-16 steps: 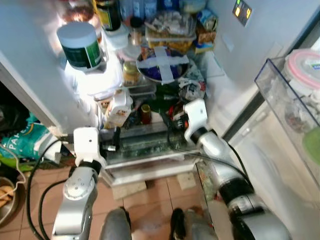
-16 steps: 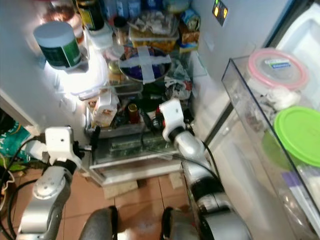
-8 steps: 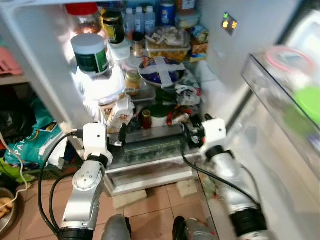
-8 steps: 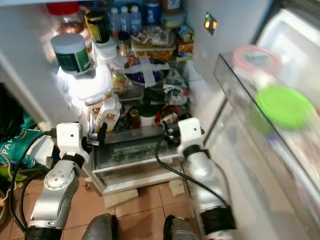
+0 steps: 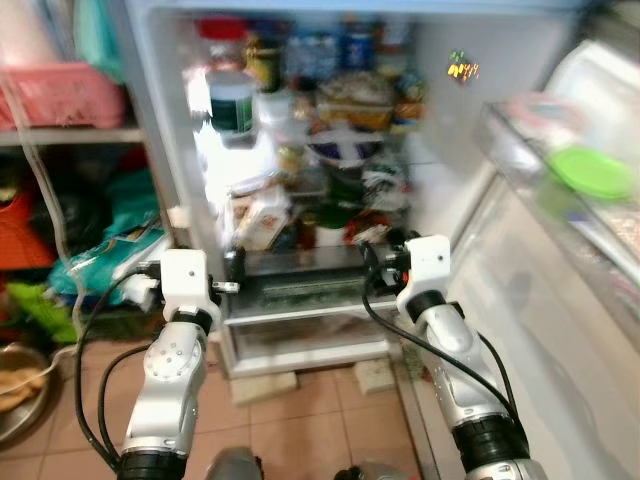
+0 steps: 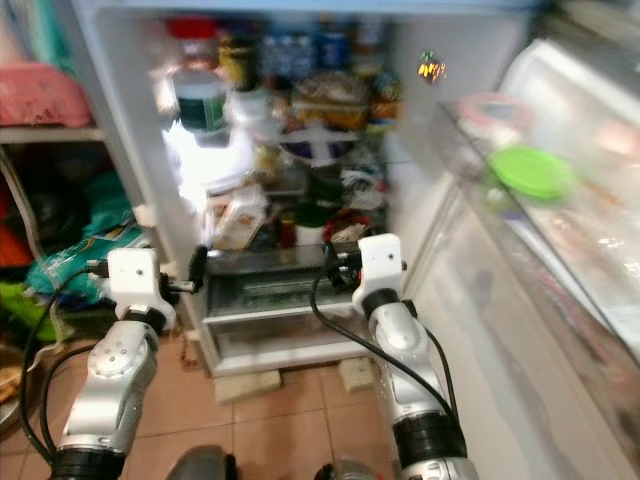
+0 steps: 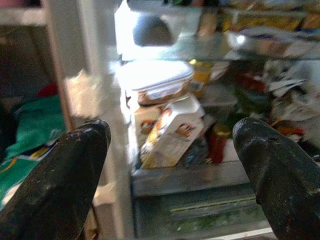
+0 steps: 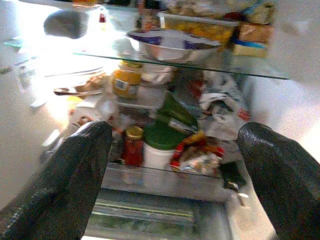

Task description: Restocking fridge

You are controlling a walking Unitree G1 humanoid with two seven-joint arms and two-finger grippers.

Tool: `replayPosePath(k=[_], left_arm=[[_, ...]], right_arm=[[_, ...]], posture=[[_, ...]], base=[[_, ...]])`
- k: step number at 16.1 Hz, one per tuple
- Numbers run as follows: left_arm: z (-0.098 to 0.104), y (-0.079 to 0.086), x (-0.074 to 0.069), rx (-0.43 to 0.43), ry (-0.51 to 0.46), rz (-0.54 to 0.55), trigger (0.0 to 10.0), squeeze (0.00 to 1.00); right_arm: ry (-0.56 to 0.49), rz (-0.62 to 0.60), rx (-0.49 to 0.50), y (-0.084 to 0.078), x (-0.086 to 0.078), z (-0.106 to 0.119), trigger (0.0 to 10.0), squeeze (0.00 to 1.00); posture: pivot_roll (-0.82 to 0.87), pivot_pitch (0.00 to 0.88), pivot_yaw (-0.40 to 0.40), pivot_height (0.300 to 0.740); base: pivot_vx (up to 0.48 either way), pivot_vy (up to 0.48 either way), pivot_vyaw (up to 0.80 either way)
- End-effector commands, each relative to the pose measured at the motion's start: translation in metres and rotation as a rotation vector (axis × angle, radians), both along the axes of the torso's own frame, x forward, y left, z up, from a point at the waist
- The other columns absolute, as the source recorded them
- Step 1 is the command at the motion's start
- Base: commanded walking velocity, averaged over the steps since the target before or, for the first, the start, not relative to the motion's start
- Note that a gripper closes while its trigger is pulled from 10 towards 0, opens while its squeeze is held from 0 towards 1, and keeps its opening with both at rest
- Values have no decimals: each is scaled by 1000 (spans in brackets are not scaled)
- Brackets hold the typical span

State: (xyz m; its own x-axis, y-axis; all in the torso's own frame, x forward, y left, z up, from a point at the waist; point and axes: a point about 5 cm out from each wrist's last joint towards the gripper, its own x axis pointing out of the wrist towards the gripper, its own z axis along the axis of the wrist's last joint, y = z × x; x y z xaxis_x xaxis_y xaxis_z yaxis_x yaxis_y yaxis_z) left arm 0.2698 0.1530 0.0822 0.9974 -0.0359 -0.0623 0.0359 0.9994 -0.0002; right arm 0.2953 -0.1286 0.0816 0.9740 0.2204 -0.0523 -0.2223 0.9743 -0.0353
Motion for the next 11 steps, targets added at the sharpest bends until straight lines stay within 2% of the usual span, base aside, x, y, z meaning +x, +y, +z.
replayPosePath(k=[1, 3, 4, 6, 8, 11], left_arm=[[0, -4, 2, -11, -2, -4, 10000, 0], [-1, -4, 2, -11, 1, -6, 10000, 0], [-1, -5, 2, -12, 3, -10, 10000, 0], [-1, -5, 2, -13, 4, -12, 10000, 0], [-1, -6, 2, -18, 7, -15, 10000, 0], [1, -6, 3, -3, -4, -10, 10000, 0]], right_arm=[[11, -23, -66, -2, 4, 0, 10000, 0], [45, -3, 16, 5, 4, -1, 10000, 0], [25, -14, -25, 6, 7, 0, 10000, 0], [67, 10, 17, 9, 7, -2, 10000, 0], [49, 12, -24, 9, 8, 0, 10000, 0], [11, 22, -3, 8, 12, 9, 10000, 0]], posture=[[72, 0, -49, 740], [72, 0, -46, 740], [71, 0, -42, 740], [72, 4, -37, 740], [71, 8, -34, 740], [70, 20, -28, 740]], base=[[0, 360, 0], [0, 480, 0], [0, 480, 0], [0, 480, 0], [0, 480, 0], [0, 480, 0]])
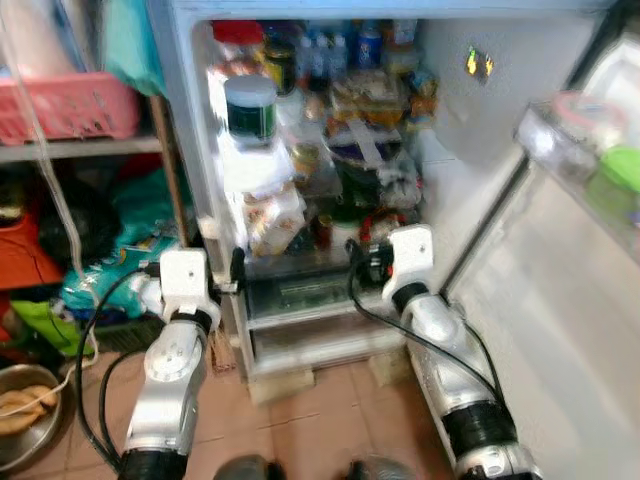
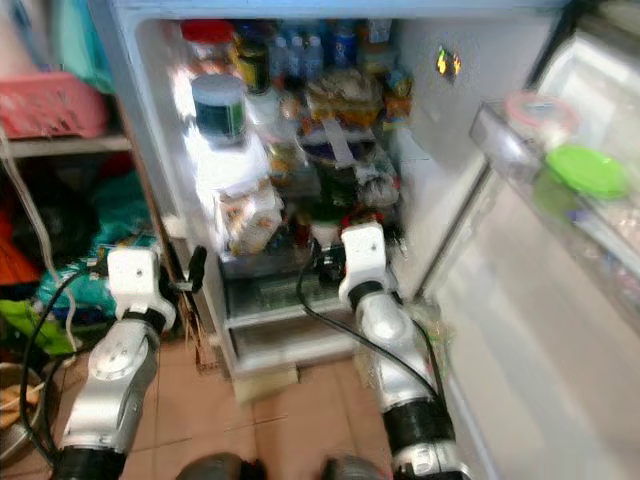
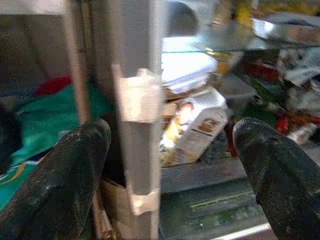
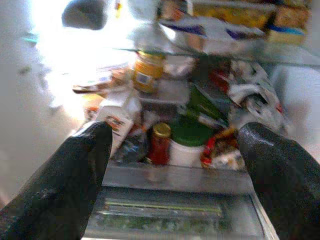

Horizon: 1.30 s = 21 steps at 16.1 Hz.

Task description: Restocking fridge

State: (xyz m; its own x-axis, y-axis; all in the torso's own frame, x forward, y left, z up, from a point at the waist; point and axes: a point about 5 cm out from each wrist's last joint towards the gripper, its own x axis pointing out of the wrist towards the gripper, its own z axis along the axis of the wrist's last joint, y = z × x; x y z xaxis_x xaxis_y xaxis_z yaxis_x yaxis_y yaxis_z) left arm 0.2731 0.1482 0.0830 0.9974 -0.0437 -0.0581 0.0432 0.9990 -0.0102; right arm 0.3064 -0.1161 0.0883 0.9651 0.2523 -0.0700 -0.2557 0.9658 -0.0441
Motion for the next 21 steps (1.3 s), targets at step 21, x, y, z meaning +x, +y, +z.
replayPosePath(k=[21], left_arm=[[6, -3, 4, -8, -43, -8, 10000, 0]], right_arm=[[-28, 9, 7, 5, 5, 5, 10000, 0]], posture=[[74, 17, -22, 740]], base=[[-52, -14, -102]])
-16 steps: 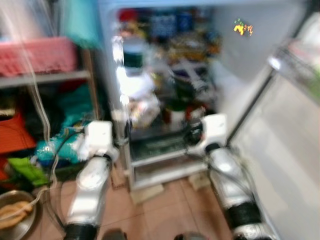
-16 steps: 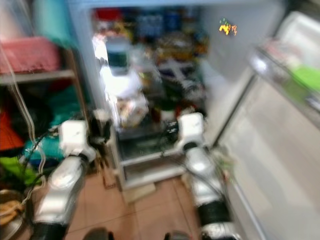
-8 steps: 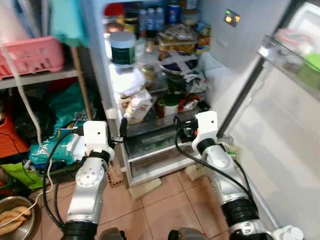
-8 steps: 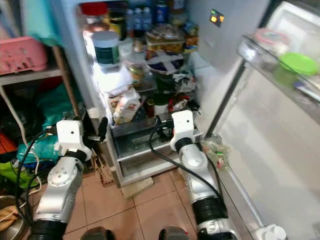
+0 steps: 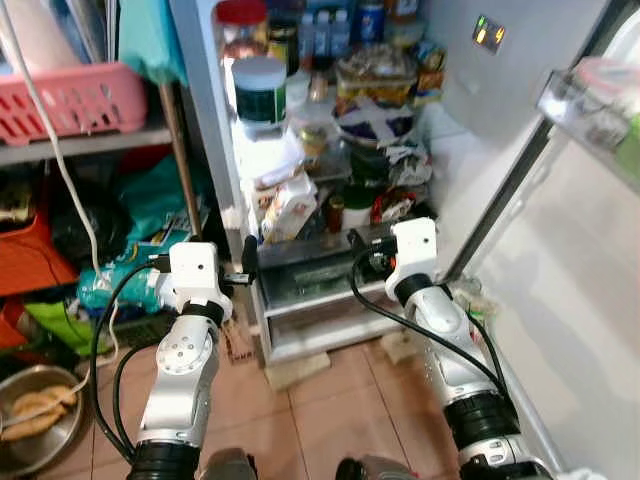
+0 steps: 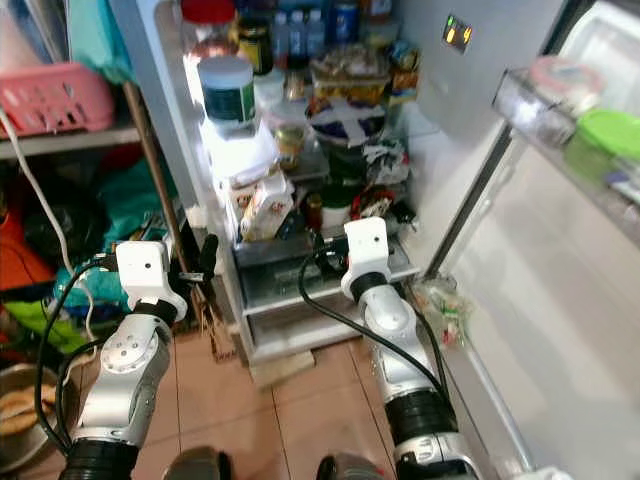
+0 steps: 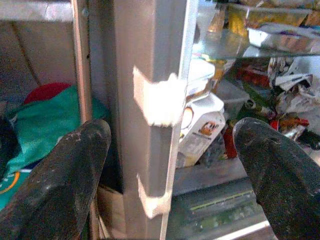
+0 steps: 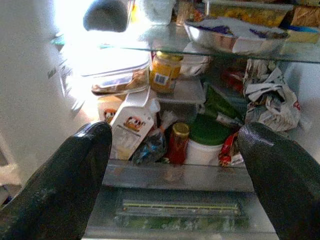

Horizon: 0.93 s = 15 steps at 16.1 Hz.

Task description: Restocking fridge

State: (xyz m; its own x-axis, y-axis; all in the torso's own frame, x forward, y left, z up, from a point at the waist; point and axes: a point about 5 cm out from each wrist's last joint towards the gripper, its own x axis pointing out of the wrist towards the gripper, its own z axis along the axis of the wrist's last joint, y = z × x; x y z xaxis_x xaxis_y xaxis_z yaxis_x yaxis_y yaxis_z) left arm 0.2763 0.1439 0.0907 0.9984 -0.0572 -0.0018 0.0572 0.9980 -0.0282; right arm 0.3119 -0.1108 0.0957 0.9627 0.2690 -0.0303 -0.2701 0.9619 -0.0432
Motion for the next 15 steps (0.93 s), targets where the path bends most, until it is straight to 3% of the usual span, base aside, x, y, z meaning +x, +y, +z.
replayPosePath(k=[1, 9, 15], left_arm=[[-2, 2, 1, 14, 13, 5, 10000, 0], [-1, 4, 2, 25, 9, 5, 10000, 0], [0, 4, 1, 30, 4, -1, 10000, 0]], right_arm=[[10, -8, -4, 0, 0, -3, 10000, 0], [-8, -48, -7, -5, 4, -1, 10000, 0], [-9, -54, -4, -4, 4, -1, 10000, 0]], posture=[[74, 16, -22, 740], [81, 10, -16, 740], [83, 16, -13, 740]], base=[[-289, 0, 0], [-278, 0, 0], [0, 0, 0]])
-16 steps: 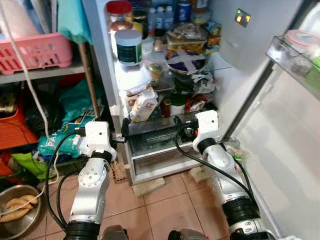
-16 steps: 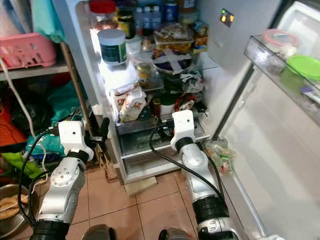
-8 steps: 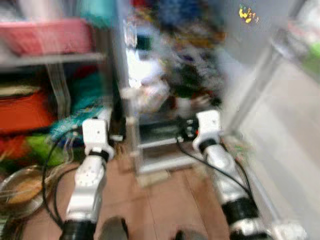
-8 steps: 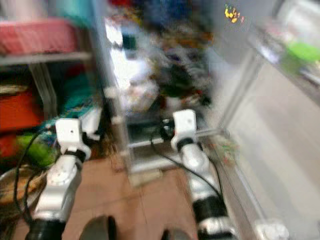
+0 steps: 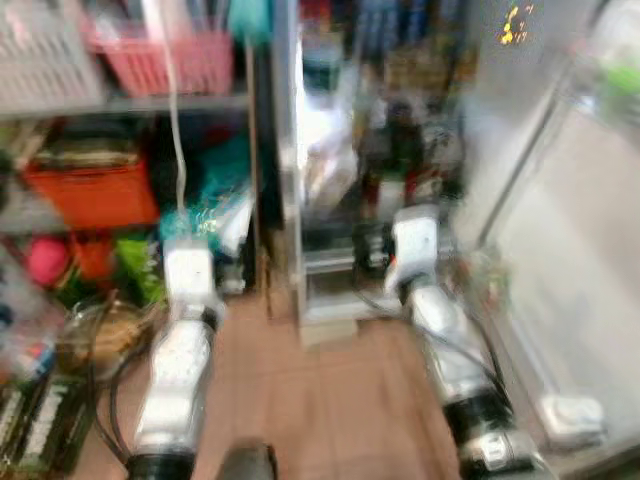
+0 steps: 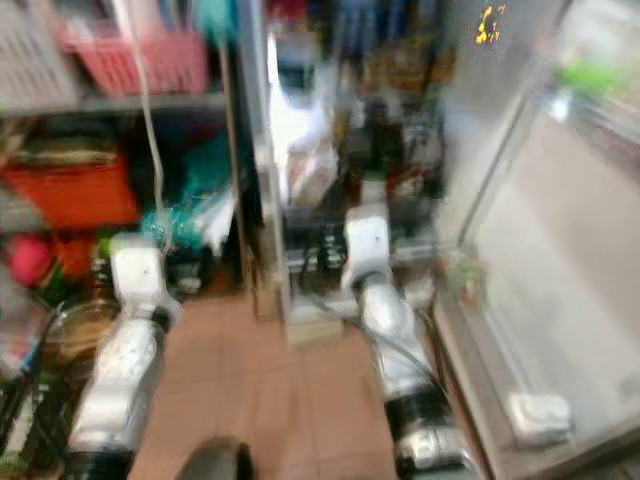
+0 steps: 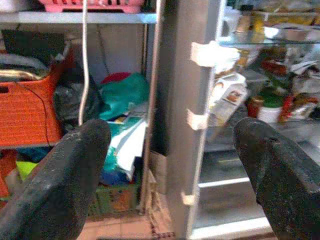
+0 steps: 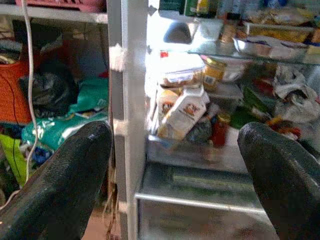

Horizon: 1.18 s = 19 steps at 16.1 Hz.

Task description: Restocking fridge

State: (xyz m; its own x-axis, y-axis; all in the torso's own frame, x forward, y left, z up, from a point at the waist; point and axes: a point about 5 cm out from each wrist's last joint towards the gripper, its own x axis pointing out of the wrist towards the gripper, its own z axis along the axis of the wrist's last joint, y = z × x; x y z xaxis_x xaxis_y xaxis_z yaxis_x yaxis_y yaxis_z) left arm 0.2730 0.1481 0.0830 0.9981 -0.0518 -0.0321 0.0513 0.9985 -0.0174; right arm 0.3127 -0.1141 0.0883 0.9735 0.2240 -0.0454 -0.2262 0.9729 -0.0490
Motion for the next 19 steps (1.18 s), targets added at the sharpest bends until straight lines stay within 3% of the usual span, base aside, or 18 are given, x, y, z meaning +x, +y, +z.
replayPosePath(k=[1, 6, 11, 17, 18, 19], left_arm=[[8, 0, 5, 15, -30, -8, 10000, 0], [19, 1, 5, 23, -72, -11, 10000, 0], [15, -2, -4, 24, -57, -10, 10000, 0], [13, 0, -4, 24, -45, 2, 10000, 0], [12, 0, -5, 28, -36, 8, 10000, 0], [11, 1, -6, 28, -34, 8, 10000, 0]], right_arm=[[-23, -9, 5, -1, 4, 6, 10000, 0], [-36, -19, 5, -2, 6, 11, 10000, 0], [-8, 7, -4, -5, 0, 4, 10000, 0], [71, -53, -78, -44, -17, -12, 10000, 0], [145, -86, -111, -66, -32, -22, 10000, 0], [190, -99, -134, -77, -40, -28, 10000, 0]], posture=[[83, 17, -13, 740], [95, 81, -9, 740], [95, 88, -27, 740], [88, 78, -31, 740], [86, 77, -31, 740], [84, 75, -30, 740]], base=[[0, 0, 0], [0, 0, 0], [0, -301, 0], [0, -311, 0], [0, 0, 0], [0, 0, 0]])
